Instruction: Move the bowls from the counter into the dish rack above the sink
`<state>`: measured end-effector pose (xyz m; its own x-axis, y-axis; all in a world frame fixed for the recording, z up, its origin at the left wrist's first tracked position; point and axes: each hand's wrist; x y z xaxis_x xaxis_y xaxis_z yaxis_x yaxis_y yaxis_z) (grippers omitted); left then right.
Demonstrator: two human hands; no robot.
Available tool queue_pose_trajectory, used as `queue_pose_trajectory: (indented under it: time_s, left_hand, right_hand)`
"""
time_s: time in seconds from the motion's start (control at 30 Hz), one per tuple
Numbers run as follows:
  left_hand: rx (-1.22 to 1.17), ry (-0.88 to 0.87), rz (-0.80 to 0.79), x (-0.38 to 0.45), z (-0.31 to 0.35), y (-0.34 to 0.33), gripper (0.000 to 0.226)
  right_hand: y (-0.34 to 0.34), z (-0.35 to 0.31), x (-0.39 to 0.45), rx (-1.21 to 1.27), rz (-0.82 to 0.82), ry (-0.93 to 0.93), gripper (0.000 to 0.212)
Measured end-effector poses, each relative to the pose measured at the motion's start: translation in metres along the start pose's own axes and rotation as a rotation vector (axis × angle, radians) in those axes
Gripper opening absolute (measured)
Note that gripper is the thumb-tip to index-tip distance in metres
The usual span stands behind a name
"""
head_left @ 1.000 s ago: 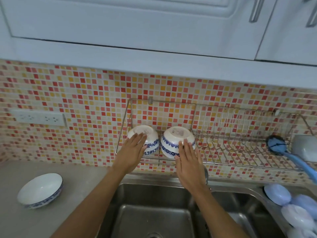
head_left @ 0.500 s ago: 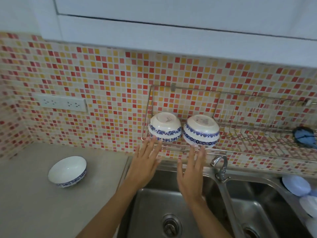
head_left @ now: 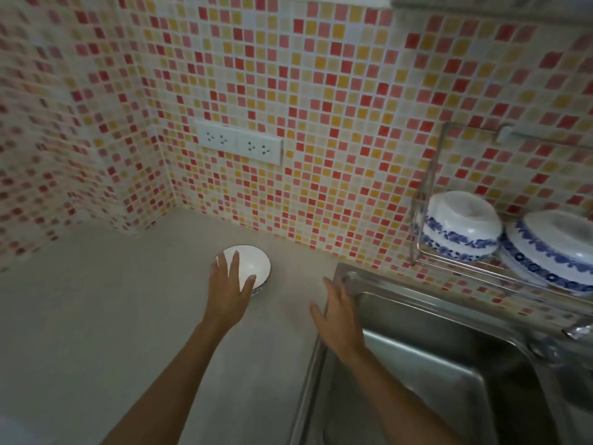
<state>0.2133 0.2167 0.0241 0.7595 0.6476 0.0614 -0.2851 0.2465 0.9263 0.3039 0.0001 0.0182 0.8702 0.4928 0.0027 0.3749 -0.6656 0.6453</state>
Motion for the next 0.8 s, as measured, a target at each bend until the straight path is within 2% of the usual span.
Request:
queue_pose_trajectory:
  time_s: [0.1,0.23,0.4,0.47,0.57,0.67,0.8]
  left_hand:
    - [-0.102,0.084,-0.036,0.009,-0.012,-0.002,0.073]
    - [-0.242,0.238,-0.149,0.031,-0.030,-0.007,0.076]
    - [-0.350,0.340,-0.258,0.061,-0.043,-0.021,0.072]
    - [-0.378,0.379,-0.292,0.069,-0.047,-0.028,0.063]
    - [-0.429,0.401,-0.306,0.070,-0.045,-0.032,0.047]
    - [-0.528,0.430,-0.289,0.064,-0.041,-0.033,0.059]
    - [-0.577,0.442,-0.283,0.052,-0.035,-0.037,0.049]
  right_hand:
    - [0.000,-0.014,0.020,-0.052,-0.074,-0.066,0.068]
    - [-0.036,-0.036,0.056,-0.009,-0.172,-0.178,0.076]
    - [-0.075,-0.054,0.082,0.057,-0.219,-0.252,0.075]
    - [-0.085,-0.055,0.087,0.102,-0.228,-0.310,0.075]
    - [-0.095,-0.053,0.090,0.188,-0.227,-0.441,0.066]
    - [-0.099,-0.053,0.088,0.280,-0.200,-0.538,0.050]
    - [-0.099,-0.050,0.078,0.416,-0.195,-0.604,0.055]
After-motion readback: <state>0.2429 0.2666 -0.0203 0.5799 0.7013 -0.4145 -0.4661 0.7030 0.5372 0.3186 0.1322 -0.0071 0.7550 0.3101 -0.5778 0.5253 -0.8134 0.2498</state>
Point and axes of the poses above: each hand's wrist, its own x-axis towards the middle knuckle, its own y-axis out of the back of the hand, z = x × y, and after that the axes turned 15 degrees about x, right-handed
